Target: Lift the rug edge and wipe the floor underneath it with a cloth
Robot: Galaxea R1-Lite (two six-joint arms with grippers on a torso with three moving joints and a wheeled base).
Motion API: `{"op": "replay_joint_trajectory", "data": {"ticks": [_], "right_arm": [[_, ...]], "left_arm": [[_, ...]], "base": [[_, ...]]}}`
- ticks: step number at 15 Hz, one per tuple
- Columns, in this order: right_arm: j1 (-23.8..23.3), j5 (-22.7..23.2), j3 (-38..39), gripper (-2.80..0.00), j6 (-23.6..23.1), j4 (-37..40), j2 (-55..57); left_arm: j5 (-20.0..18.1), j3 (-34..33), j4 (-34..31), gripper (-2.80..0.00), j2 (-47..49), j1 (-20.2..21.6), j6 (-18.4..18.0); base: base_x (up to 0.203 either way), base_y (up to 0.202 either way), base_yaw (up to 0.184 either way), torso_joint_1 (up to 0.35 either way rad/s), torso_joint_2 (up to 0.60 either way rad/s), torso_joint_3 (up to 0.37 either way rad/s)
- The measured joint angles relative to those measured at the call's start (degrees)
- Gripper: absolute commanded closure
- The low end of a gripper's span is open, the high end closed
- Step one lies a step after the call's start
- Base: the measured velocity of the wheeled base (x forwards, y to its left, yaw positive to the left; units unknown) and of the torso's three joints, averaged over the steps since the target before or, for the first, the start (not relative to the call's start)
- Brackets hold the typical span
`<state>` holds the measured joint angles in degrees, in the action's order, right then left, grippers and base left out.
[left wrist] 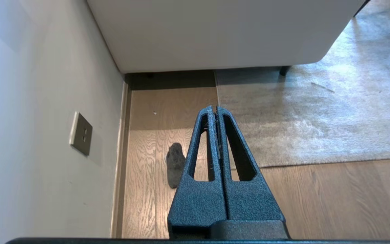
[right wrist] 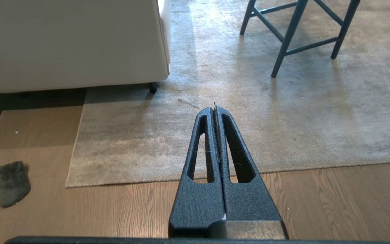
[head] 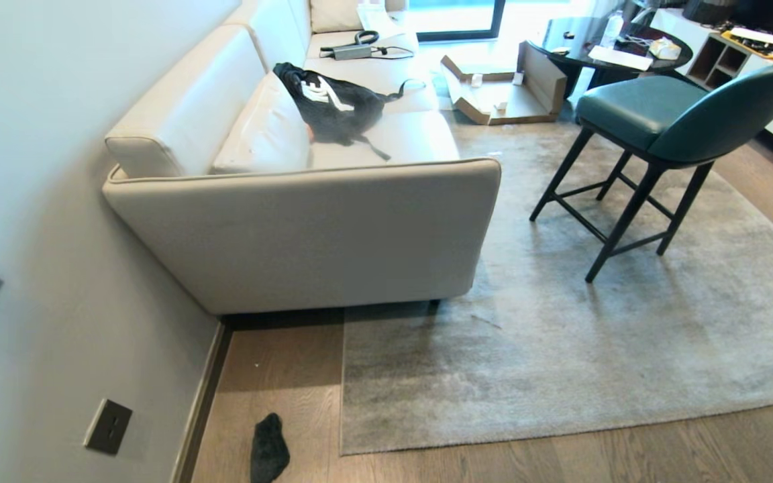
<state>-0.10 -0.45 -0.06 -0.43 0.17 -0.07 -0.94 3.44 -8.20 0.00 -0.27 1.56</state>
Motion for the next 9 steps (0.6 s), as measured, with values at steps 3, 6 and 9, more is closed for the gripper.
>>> {"op": "replay_joint_trajectory", "data": {"ticks": [3, 6, 9], "right_arm": [[0.0, -0.01, -0.01, 0.0, 0.01, 0.01, 0.0], [0.0, 0.01, 0.01, 0.0, 0.02, 0.01, 0.0], [0.0, 0.0, 0.04, 0.0, 0.02, 0.06, 0.0]], "left_arm": [[0.0, 0.0, 0.0, 0.0, 0.0, 0.0, 0.0], [-0.01, 0.0, -0.04, 0.0, 0.0, 0.0, -0.02], [-0.02, 0.0, 0.0, 0.0, 0.0, 0.0, -0.01]], "base": [[0.0, 0.0, 0.0, 0.129, -0.49, -0.367], [0.0, 0.0, 0.0, 0.162, -0.51, -0.358], [0.0, 0.0, 0.0, 0.18, -0.54, -0.36]]}}
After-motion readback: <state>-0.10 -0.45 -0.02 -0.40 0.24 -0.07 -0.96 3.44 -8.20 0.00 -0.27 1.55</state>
